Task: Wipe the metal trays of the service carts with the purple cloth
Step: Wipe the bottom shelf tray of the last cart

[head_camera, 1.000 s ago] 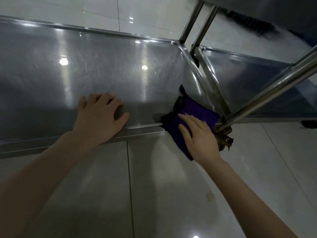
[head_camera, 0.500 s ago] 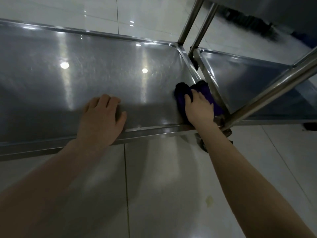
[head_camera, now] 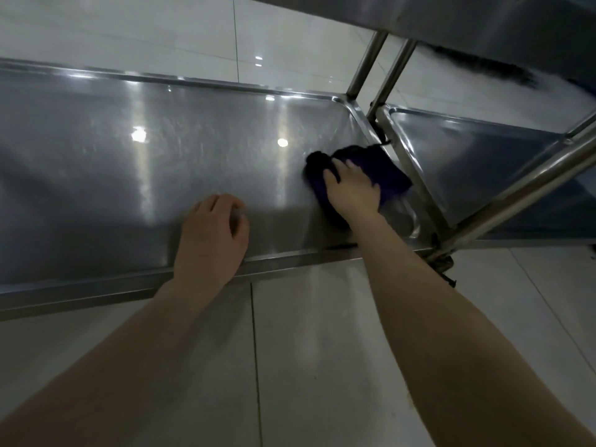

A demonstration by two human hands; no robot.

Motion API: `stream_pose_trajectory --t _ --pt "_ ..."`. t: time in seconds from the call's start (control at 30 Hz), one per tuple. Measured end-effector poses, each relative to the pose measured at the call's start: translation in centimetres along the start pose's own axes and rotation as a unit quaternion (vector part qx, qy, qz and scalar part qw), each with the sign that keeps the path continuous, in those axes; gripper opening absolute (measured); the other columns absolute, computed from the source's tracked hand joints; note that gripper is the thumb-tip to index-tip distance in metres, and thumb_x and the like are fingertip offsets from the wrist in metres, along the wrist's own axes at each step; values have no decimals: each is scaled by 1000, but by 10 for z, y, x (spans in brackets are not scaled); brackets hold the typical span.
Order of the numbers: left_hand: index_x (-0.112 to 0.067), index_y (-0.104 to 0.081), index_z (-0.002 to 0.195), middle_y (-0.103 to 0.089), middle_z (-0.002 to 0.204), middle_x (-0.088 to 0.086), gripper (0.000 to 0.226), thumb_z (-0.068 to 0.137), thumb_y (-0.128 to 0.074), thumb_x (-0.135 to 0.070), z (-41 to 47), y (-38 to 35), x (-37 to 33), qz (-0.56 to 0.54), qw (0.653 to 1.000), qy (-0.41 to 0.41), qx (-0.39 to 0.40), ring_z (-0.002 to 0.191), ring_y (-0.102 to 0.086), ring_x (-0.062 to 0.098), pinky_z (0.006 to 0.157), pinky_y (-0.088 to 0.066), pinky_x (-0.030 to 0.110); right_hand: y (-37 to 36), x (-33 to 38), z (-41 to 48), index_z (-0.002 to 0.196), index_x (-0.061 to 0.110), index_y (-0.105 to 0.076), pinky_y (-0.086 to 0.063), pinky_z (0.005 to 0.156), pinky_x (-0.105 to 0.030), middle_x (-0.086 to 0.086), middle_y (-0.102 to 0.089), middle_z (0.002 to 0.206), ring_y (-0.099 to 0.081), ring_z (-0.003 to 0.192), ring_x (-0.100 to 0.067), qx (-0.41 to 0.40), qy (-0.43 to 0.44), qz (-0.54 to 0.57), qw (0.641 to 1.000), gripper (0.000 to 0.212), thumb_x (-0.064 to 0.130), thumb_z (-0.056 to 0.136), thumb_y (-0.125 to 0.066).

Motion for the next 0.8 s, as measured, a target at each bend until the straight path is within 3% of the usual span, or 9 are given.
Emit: stream_pose_trajectory --t 0.13,0.23,0.3,0.37,0.47,0.57,0.63,0.8 --pt "-11 -57 114 -57 112 13 27 87 -54 -12 -1 11 7 -7 994 66 -84 104 -51 31 89 -42 41 -41 115 -18 143 39 -39 -14 116 -55 8 -32 156 -25 144 -17 43 254 3 966 47 53 99 -35" --pt "-9 -56 117 -54 119 14 30 88 -56 -13 1 17 17 10 994 98 -51 111 -48 33 93 -40 41 -42 116 -19 144 38 -39 -15 116 -51 9 -33 155 -25 145 -14 69 301 15 951 49 53 98 -36" --pt "-8 -57 117 -55 122 14 30 88 -58 -13 -3 25 25 27 997 75 9 113 -49 32 94 -39 38 -30 77 -6 143 36 -42 -24 114 -47 7 -38 152 -31 142 -15 19 243 16 970 47 50 99 -39" --pt "-8 -59 121 -53 134 11 33 89 -60 -16 -7 39 35 59 995 -3 85 123 -47 30 102 -36 35 -10 13 12 143 31 -42 -31 110 -46 2 -42 149 -39 136 -20 -37 117 1 992 46 46 99 -38" --pt "-12 -58 129 -49 143 6 43 94 -49 -36 -12 71 62 146 965 -129 172 129 -47 28 109 -34 38 15 -61 22 148 27 -33 -24 113 -55 -5 -36 153 -33 139 -28 -26 -54 -10 998 51 47 100 -31" --pt "-10 -60 127 -54 138 8 57 89 -35 -45 -13 88 80 183 956 -147 174 123 -53 33 104 -41 49 9 -47 14 150 29 -30 -17 114 -58 -3 -29 157 -26 143 -27 -31 -78 -22 996 52 47 100 -30" --pt "-11 -60 126 -55 136 7 58 88 -34 -45 -12 86 78 190 960 -136 157 123 -52 33 103 -41 50 -4 -2 -1 149 33 -32 -21 114 -52 1 -29 157 -29 142 -23 -40 -21 -32 998 50 47 100 -31" --pt "-9 -62 121 -60 128 10 54 85 -34 -39 -17 89 78 190 967 -124 119 112 -56 35 98 -43 48 -53 140 -61 146 41 -34 -14 117 -48 10 -31 156 -24 144 -15 22 272 -20 962 48 51 99 -34"
Point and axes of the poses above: each hand's wrist, its own z-axis towards the middle knuckle, its own y-axis out of the back of the hand, x = y × z, the point moved 2 cm from there along z, towards the middle knuckle
